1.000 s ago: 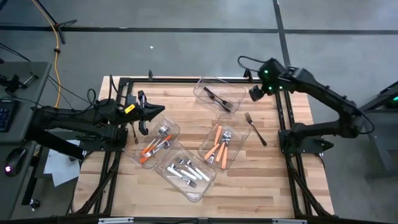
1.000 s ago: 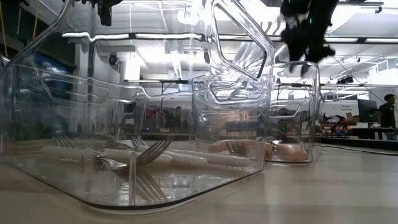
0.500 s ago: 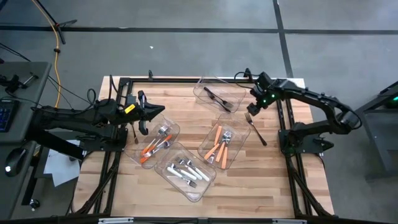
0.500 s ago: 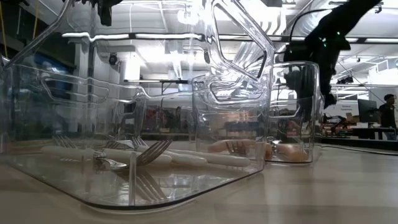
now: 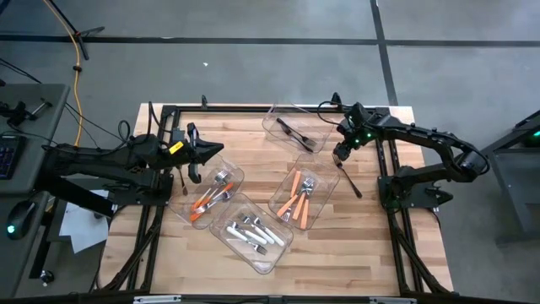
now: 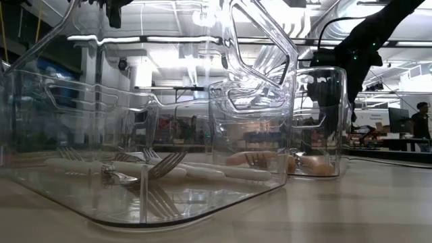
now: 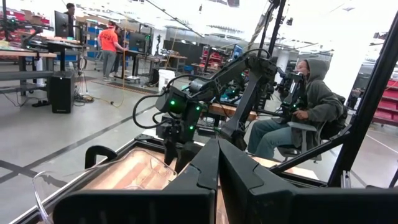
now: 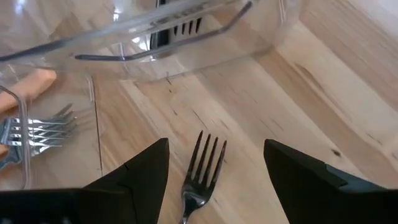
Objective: Sort silverware by color (type)
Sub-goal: Put the black fork into the top transparent bin
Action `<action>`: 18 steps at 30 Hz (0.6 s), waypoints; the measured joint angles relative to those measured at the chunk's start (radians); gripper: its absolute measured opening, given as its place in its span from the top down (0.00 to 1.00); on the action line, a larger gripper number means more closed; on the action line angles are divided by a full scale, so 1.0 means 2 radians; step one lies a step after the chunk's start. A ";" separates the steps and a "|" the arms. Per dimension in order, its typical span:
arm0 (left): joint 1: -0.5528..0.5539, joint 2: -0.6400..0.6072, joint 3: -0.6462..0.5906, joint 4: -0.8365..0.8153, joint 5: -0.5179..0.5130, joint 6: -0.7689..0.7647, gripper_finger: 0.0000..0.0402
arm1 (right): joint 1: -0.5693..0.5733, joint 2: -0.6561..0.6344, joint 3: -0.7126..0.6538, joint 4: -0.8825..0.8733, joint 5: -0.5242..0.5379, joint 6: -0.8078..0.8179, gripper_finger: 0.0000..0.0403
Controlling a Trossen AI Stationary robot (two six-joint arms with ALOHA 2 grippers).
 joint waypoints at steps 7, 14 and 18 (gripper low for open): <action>0.000 0.000 0.000 0.000 0.000 0.000 1.00 | 0.000 0.000 0.000 0.003 -0.021 -0.045 0.39; 0.000 0.000 0.000 0.000 -0.001 0.000 1.00 | -0.003 0.000 -0.023 0.026 -0.021 -0.055 0.39; 0.000 0.000 0.000 0.000 -0.001 -0.011 1.00 | -0.003 0.000 -0.051 0.052 -0.021 -0.051 0.39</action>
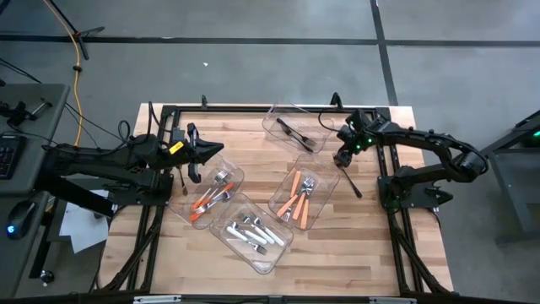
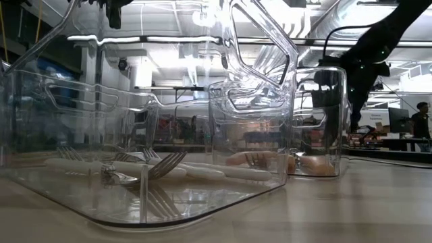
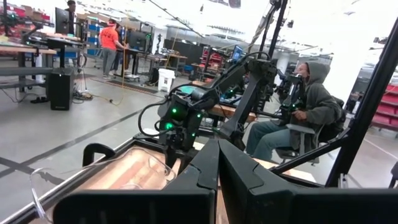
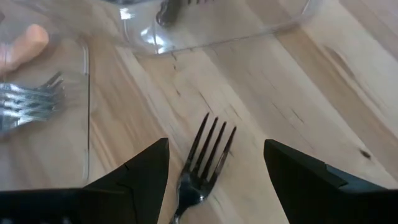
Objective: Sort silverware by color (type)
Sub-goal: Put the black fork into the top transparent bin
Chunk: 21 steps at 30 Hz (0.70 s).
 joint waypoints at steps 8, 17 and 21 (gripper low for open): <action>0.000 0.000 0.000 0.000 -0.008 -0.003 1.00 | 0.000 0.000 -0.023 0.045 0.000 0.005 0.39; 0.000 0.000 0.000 0.000 -0.023 -0.003 1.00 | 0.000 0.024 -0.024 0.067 0.008 -0.012 0.39; 0.000 0.000 0.000 0.000 -0.023 -0.003 1.00 | 0.000 0.059 -0.022 0.078 0.007 -0.014 0.39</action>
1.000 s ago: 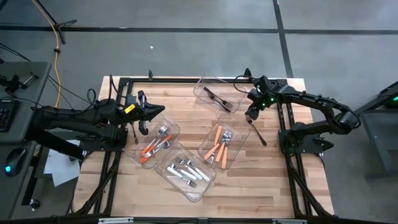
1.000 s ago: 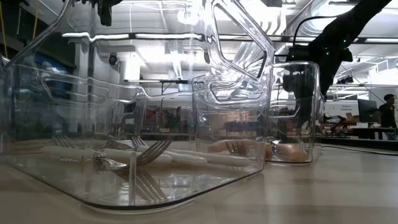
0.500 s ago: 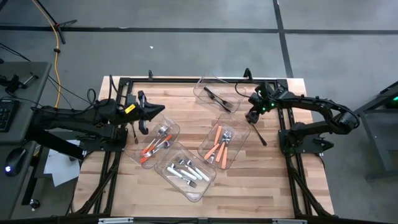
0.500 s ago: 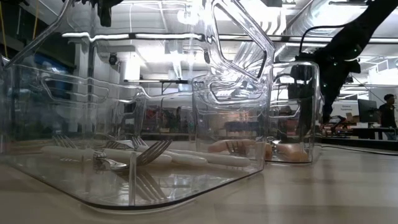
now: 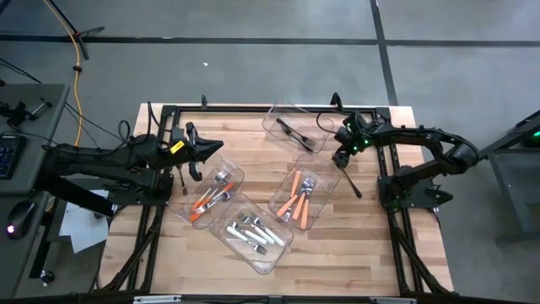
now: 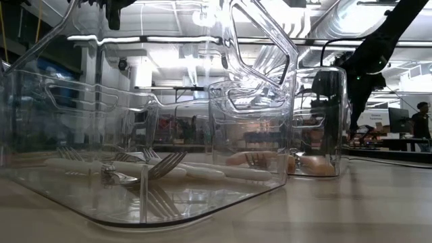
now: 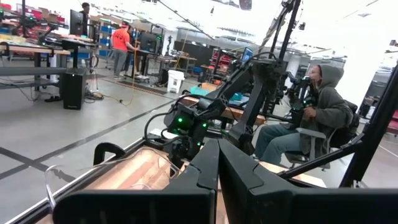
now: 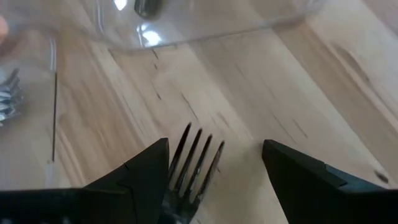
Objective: Sort silverware by color (type)
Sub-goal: Put the black fork into the top transparent bin
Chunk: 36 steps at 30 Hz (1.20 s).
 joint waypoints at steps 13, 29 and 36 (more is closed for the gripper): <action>0.000 0.000 0.000 0.000 -0.018 0.001 1.00 | -0.001 0.014 0.000 0.017 0.016 -0.004 0.73; 0.000 0.000 0.000 0.000 -0.026 0.001 1.00 | 0.000 0.010 0.000 0.018 -0.001 0.026 1.00; 0.000 0.000 0.000 0.000 -0.026 0.001 1.00 | 0.001 -0.035 0.034 -0.057 -0.015 0.015 1.00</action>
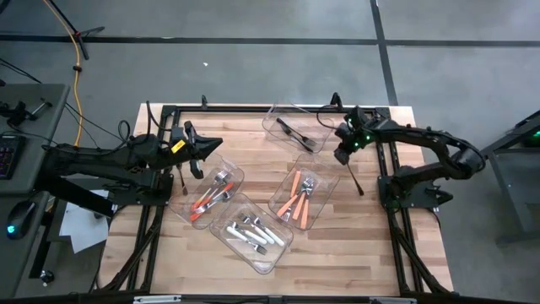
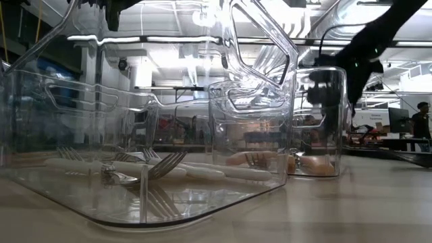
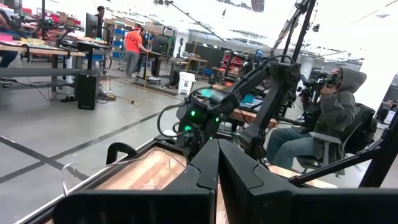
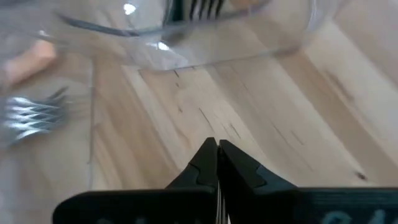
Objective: Sort silverware by color (type)
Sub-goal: Put the black fork into the top transparent bin
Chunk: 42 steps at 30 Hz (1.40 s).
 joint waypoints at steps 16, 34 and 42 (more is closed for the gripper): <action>0.000 0.000 0.000 0.000 -0.002 0.018 1.00 | 0.000 -0.054 0.332 -0.239 0.056 -0.103 1.00; 0.000 0.000 0.000 0.051 0.021 0.024 1.00 | 0.073 -0.053 0.490 -0.148 0.032 -0.022 1.00; 0.000 0.000 0.000 0.054 0.015 0.044 1.00 | 0.104 -0.035 0.491 -0.138 0.111 -0.039 1.00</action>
